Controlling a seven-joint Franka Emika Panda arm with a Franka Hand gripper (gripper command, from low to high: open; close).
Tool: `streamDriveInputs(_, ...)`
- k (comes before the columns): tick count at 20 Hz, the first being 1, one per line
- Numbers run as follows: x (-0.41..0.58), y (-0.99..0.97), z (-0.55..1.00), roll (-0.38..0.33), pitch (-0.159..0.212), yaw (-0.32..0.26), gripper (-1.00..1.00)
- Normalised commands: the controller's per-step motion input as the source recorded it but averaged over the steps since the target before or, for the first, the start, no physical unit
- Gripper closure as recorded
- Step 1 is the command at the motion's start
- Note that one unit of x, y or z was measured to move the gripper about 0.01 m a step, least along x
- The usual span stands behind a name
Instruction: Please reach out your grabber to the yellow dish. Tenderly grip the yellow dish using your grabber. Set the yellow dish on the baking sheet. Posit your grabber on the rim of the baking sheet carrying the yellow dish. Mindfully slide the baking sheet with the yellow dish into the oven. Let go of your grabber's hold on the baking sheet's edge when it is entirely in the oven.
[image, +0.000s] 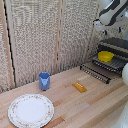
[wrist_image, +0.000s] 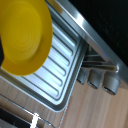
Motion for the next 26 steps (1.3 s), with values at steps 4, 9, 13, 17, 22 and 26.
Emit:
streamDriveInputs(4,-0.22,0.32,0.13,-0.155,0.343,0.19,-1.0)
streamDriveInputs(9,-0.119,0.28,0.05,-0.174,0.297,0.192,-1.0)
streamDriveInputs(13,0.006,0.02,-0.26,-0.261,0.139,0.245,-1.0)
streamDriveInputs(17,0.191,0.0,-0.48,-0.31,0.048,0.26,-1.0)
streamDriveInputs(22,0.239,0.0,-0.48,-0.306,0.042,0.257,-1.0)
streamDriveInputs(26,0.031,0.1,-0.16,-0.23,0.153,0.225,-1.0)
